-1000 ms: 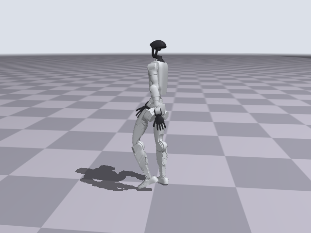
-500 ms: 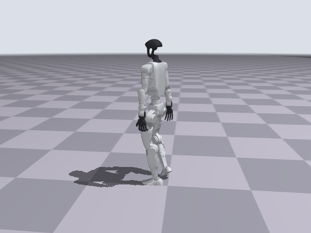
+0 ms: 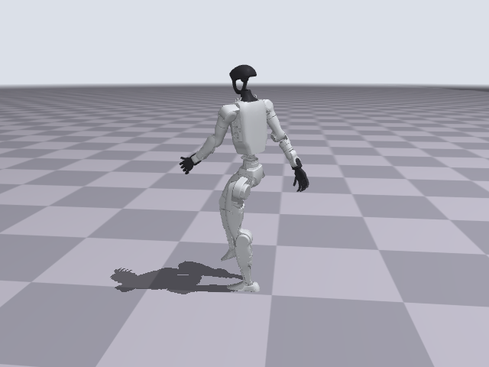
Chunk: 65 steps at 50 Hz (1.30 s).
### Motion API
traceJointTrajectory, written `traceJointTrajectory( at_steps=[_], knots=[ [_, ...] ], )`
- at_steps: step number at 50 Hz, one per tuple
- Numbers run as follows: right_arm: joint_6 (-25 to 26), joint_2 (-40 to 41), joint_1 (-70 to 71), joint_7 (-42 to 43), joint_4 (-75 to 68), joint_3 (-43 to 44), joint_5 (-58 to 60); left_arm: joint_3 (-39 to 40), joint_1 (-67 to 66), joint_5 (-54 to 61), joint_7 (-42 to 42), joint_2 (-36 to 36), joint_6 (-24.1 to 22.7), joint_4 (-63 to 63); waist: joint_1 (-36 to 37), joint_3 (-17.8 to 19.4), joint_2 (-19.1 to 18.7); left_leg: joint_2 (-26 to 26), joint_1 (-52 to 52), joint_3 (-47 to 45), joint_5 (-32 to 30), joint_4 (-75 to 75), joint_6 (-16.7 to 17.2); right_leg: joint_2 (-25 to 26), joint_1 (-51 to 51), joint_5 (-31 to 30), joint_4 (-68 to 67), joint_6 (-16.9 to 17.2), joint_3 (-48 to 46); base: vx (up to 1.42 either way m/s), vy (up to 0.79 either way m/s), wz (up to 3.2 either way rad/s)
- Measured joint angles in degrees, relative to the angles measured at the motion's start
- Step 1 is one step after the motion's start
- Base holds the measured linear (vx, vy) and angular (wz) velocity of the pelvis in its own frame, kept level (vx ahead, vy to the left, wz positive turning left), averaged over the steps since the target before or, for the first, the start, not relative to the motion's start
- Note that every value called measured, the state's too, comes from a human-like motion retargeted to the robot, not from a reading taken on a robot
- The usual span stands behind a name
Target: Upper body actions
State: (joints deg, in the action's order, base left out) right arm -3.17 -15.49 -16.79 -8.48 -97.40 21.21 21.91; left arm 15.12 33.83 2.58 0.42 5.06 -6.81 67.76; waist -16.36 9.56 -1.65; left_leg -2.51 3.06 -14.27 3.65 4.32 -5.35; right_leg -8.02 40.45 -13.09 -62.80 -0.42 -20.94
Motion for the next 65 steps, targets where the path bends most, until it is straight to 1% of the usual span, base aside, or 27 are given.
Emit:
traceJointTrajectory(
  at_steps=[5, 8, 11, 12, 13, 15, 17, 20, 25, 27, 28, 30, 32, 33, 34, 35, 38, 42, 44, 46, 48, 50, 53, 55, 57, 60, 65],
  knots=[
    [-2.46, 2.34, 4.22, 0.26, 4.26, -2.30, 4.30, -0.75, -6.42, 1.93, -3.61, -3.03, 1.32, 4.53, 5.41, -3.58, 0.13, 0.76, 0.02, -3.72, 0.66, -0.73, 0.96, 5.68, -14.04, -4.56, 17.05, 3.68, 7.42, 0.05, 0.00, -0.65],
    [-3.30, 3.03, 6.83, 1.39, 6.98, -3.64, 5.47, -0.93, -10.51, 2.64, -5.99, -4.33, 2.53, 6.88, 7.36, -5.39, 0.14, 1.74, -0.23, -4.91, 1.02, -1.05, 1.31, 6.65, -22.67, -5.93, 28.53, 5.58, 10.67, 0.00, -0.01, -0.35],
    [-4.35, 3.53, 9.34, 2.63, 8.37, -4.71, 4.61, -0.56, -13.81, 2.65, -6.92, -5.13, 3.62, 8.99, 8.55, -6.94, 0.91, 3.79, -0.31, -5.05, 1.31, -1.61, 1.43, 5.80, -30.32, -6.42, 39.78, 5.93, 10.50, -0.04, -0.02, 0.02],
    [-4.61, 3.73, 10.01, 2.90, 8.61, -4.95, 4.03, -0.29, -14.78, 2.88, -7.01, -5.45, 3.97, 9.73, 9.14, -7.52, 1.26, 4.50, -0.37, -5.13, 1.40, -1.78, 1.48, 5.52, -32.51, -5.20, 43.11, 5.86, 10.18, -0.06, -0.05, -0.04],
    [-4.78, 3.97, 10.71, 2.99, 8.67, -5.19, 3.32, 0.21, -15.67, 3.36, -7.04, -5.74, 4.27, 10.53, 10.02, -8.08, 1.66, 5.14, -0.39, -5.44, 1.50, -1.95, 1.58, 5.49, -34.44, -1.76, 46.03, 6.08, 10.21, -0.06, -0.06, -0.18],
    [-4.92, 4.47, 11.85, 2.79, 8.55, -5.63, 1.92, 1.22, -17.18, 4.56, -6.82, -6.23, 4.58, 12.17, 12.18, -9.17, 2.63, 6.35, -0.29, -6.36, 1.77, -2.29, 1.88, 4.62, -37.26, 3.64, 50.88, 5.20, 6.51, -0.06, -0.07, -0.29],
    [-5.15, 4.97, 12.88, 2.35, 7.91, -6.44, 0.47, 1.73, -18.78, 5.46, -6.72, -6.19, 4.61, 13.94, 14.10, -10.41, 3.05, 6.69, -0.32, -6.78, 2.08, -2.44, 2.35, 4.31, -38.86, 7.00, 54.77, 4.36, 2.90, -0.05, -0.10, -0.21],
    [-4.99, 5.73, 14.76, 2.00, 6.61, -8.45, -1.39, 1.69, -21.76, 5.23, -7.63, -5.16, 5.15, 16.14, 17.17, -11.66, 3.09, 6.12, -0.25, -7.72, 2.75, -1.96, 3.32, 4.76, -39.79, 8.27, 58.09, 3.31, 1.32, -0.10, -0.09, -0.27],
    [-4.85, 7.88, 21.03, 4.55, 2.85, -13.62, -6.91, 4.53, -30.53, 2.85, -7.11, -4.19, 6.44, 17.70, 19.62, -11.89, 3.14, 3.79, -2.35, -8.50, 4.34, 4.93, 5.62, 5.92, -39.72, 9.81, 58.48, 1.52, 5.05, -0.20, -0.07, -0.08],
    [-5.83, 9.79, 23.14, 5.44, 3.38, -16.11, -10.88, 5.72, -34.42, 4.87, -5.94, -4.00, 6.66, 19.74, 19.27, -11.36, 3.25, 2.90, -4.38, -8.07, 0.19, 11.16, 6.62, 5.58, -40.62, 10.59, 58.55, 1.26, 4.59, -0.23, -0.03, 0.46],
    [-6.45, 10.97, 24.34, 5.45, 4.05, -17.08, -13.13, 6.50, -36.06, 5.46, -5.72, -3.89, 7.21, 21.01, 18.21, -10.99, 3.50, 2.34, -6.05, -6.64, -3.86, 15.63, 7.49, 5.12, -41.03, 11.11, 58.56, 1.18, 3.76, -0.32, -0.04, 0.86],
    [-6.87, 13.23, 27.57, 4.82, 5.92, -18.27, -17.99, 8.34, -38.66, 5.29, -5.71, -3.51, 8.54, 24.14, 18.62, -9.80, 4.79, -0.10, -13.53, -5.16, -12.79, 29.79, 8.55, 3.62, -41.33, 11.77, 58.74, 1.18, 4.72, -0.36, -0.04, 0.73],
    [-7.10, 14.94, 31.42, 2.91, 8.65, -18.32, -21.54, 8.87, -41.31, 4.76, -6.04, -2.74, 9.83, 27.16, 19.66, -8.40, 4.77, -3.54, -22.61, -4.44, -18.30, 44.94, 4.98, 3.63, -42.03, 11.91, 59.31, 0.82, 3.96, -0.28, -0.05, 0.47],
    [-7.13, 15.59, 33.56, 1.49, 9.91, -18.57, -22.59, 8.85, -42.97, 4.52, -6.47, -2.45, 10.44, 28.32, 21.10, -7.59, 4.94, -4.41, -26.97, -3.93, -17.86, 52.00, 3.66, 3.64, -42.48, 11.67, 59.66, 0.49, 4.18, -0.21, -0.03, -0.10],
    [-6.88, 16.21, 35.92, 0.28, 11.24, -18.15, -22.43, 8.85, -44.56, 3.82, -7.03, -2.20, 11.14, 29.08, 22.88, -6.95, 4.75, -7.38, -30.85, -4.81, -16.03, 58.90, 3.17, 4.11, -42.68, 11.45, 59.91, 0.04, 4.46, -0.19, -0.01, -0.47],
    [-6.48, 16.80, 38.40, -0.83, 12.59, -17.40, -21.65, 8.86, -46.14, 2.88, -7.64, -1.96, 11.89, 29.64, 24.81, -6.38, 4.38, -11.42, -34.50, -6.39, -13.49, 65.73, 3.11, 4.81, -42.75, 11.23, 60.12, -0.47, 4.76, -0.22, 0.02, -0.81],
    [-7.24, 18.54, 45.73, -1.86, 17.65, -15.61, -18.14, 10.15, -51.31, -2.72, -8.80, -2.64, 14.95, 29.64, 32.43, -5.37, 4.87, -17.72, -46.08, -8.34, -9.11, 79.02, 3.44, 5.15, -41.20, 10.18, 60.40, -1.75, 8.51, -0.22, -0.01, -1.35],
    [-10.02, 20.28, 52.69, -2.72, 24.54, -18.21, -14.43, 10.75, -57.61, -8.44, -10.00, -3.26, 17.68, 29.64, 39.31, -3.64, 7.77, -21.88, -57.41, -10.51, -5.64, 87.22, 5.53, 3.21, -40.08, 9.40, 59.73, -2.57, 13.53, -0.07, -0.07, -1.37],
    [-11.27, 20.02, 54.89, -1.81, 26.44, -19.41, -11.02, 10.68, -59.41, -10.91, -9.91, -3.59, 18.15, 29.64, 41.94, -2.65, 9.25, -21.04, -59.15, -12.14, -5.01, 86.19, 7.10, 1.39, -39.68, 9.30, 59.06, -2.61, 14.77, -0.05, 0.02, -0.93],
    [-11.82, 19.55, 56.11, -0.18, 27.25, -20.20, -8.13, 11.01, -59.85, -12.71, -10.00, -3.59, 18.40, 29.64, 43.53, -1.85, 10.12, -19.84, -58.84, -12.83, -5.21, 83.98, 8.68, 0.19, -39.68, 9.37, 58.49, -2.67, 15.29, -0.02, 0.03, -0.41],
    [-12.24, 19.18, 56.48, 1.37, 27.38, -20.62, -7.06, 11.68, -58.69, -13.56, -10.96, -3.20, 17.96, 29.64, 44.01, -1.56, 9.95, -20.05, -57.96, -11.87, -5.27, 83.03, 8.63, 0.42, -40.03, 9.73, 58.13, -2.85, 15.09, -0.02, -0.01, 0.10],
    [-13.05, 19.19, 55.71, 1.91, 27.15, -20.70, -7.44, 12.57, -56.83, -13.42, -12.16, -2.70, 16.71, 29.64, 43.25, -2.42, 9.18, -21.02, -56.81, -9.83, -4.96, 82.98, 8.15, 1.53, -40.40, 10.08, 58.28, -3.01, 14.02, -0.01, 0.00, 0.49],
    [-13.71, 19.58, 52.67, 1.90, 25.87, -20.53, -8.23, 13.09, -54.68, -12.32, -12.78, -2.40, 14.86, 29.22, 41.16, -5.63, 8.74, -20.20, -51.50, -9.41, -5.28, 79.17, 8.19, 1.89, -40.18, 10.23, 59.33, -2.54, 12.21, 0.02, 0.08, 0.67],
    [-13.83, 19.64, 50.07, 2.32, 24.53, -20.35, -9.16, 13.35, -52.12, -10.80, -12.34, -1.66, 14.22, 28.99, 38.47, -8.11, 7.27, -18.04, -48.03, -7.39, -5.75, 74.91, 8.41, 3.26, -40.00, 10.80, 59.48, -2.40, 9.72, 0.06, 0.08, 0.97],
    [-13.51, 19.89, 47.46, 2.11, 23.22, -20.94, -10.68, 13.34, -50.47, -9.30, -11.90, -1.36, 13.65, 27.54, 35.23, -10.10, 6.33, -14.48, -42.52, -6.97, -6.10, 67.99, 8.25, 3.81, -40.08, 11.16, 59.84, -2.00, 7.43, 0.09, 0.06, 1.06],
    [-13.39, 20.19, 43.59, 0.52, 22.07, -22.71, -12.66, 13.17, -48.46, -7.43, -11.23, -0.85, 12.57, 24.55, 30.39, -11.88, 5.53, -8.91, -32.61, -6.69, -7.21, 55.37, 7.77, 3.85, -40.49, 11.74, 59.95, -1.34, 4.60, 0.10, 0.03, 0.84],
    [-13.07, 19.93, 38.19, -0.43, 20.96, -24.75, -11.26, 12.90, -46.03, -6.00, -9.06, 0.83, 11.06, 21.16, 24.39, -14.83, 4.93, -0.38, -16.80, -5.35, -8.71, 31.48, 8.23, 3.80, -40.64, 12.71, 59.70, -0.24, 2.52, 0.15, 0.03, 0.45]
  ],
)
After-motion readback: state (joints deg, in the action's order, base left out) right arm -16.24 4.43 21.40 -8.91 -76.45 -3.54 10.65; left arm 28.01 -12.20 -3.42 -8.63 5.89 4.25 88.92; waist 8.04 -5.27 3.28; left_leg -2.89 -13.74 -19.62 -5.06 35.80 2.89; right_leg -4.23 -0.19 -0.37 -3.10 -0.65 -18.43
